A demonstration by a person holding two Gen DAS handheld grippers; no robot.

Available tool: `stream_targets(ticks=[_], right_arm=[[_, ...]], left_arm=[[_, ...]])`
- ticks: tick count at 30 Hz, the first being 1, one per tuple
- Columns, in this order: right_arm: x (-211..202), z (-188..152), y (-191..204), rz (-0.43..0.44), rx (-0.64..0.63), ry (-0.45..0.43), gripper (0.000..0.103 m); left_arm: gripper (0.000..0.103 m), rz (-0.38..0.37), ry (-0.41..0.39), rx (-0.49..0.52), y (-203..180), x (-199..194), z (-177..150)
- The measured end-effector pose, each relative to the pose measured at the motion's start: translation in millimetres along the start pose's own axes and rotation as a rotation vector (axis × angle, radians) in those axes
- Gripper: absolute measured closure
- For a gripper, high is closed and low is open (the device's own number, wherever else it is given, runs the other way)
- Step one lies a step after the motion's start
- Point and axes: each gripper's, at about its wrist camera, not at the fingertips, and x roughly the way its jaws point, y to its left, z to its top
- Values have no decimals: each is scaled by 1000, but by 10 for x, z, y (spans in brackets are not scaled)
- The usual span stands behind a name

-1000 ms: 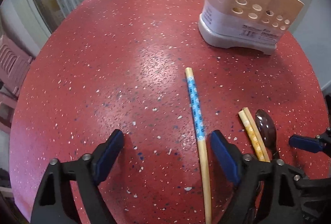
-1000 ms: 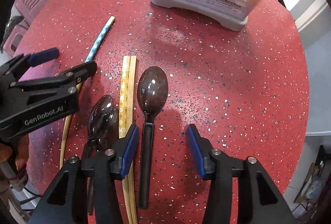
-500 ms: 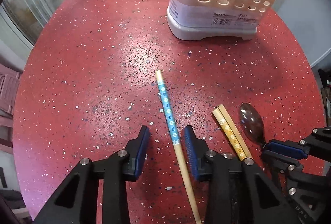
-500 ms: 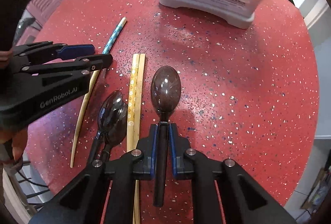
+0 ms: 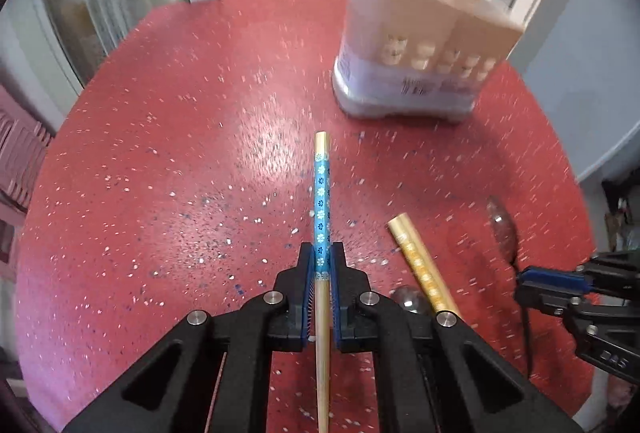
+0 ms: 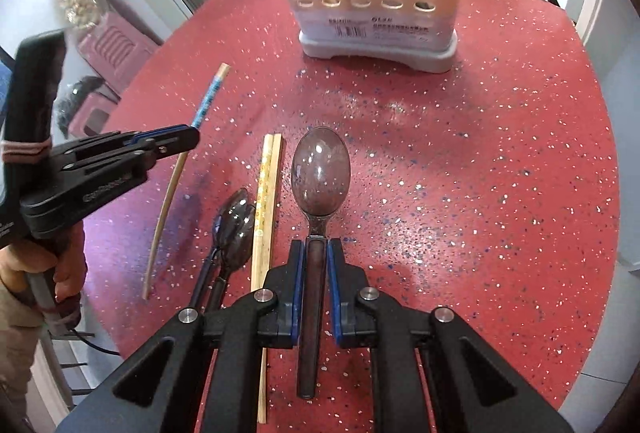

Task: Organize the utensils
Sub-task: 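Grasp the blue-patterned chopstick with the left tool while the right tool grasps a dark spoon, then carry the chopstick and spoon to the beige caddy and drop them in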

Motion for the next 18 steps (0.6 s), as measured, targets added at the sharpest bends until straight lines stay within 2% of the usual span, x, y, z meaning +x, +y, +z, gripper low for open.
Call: stream_targets(ticks=[9, 18], right_arm=[[-348, 60, -200, 66, 33, -86, 91], [-632, 333, -126, 88, 38, -176, 91]], left_arm=[[68, -106, -154, -49, -126, -656, 52], [68, -182, -301, -71, -257, -1140, 457]])
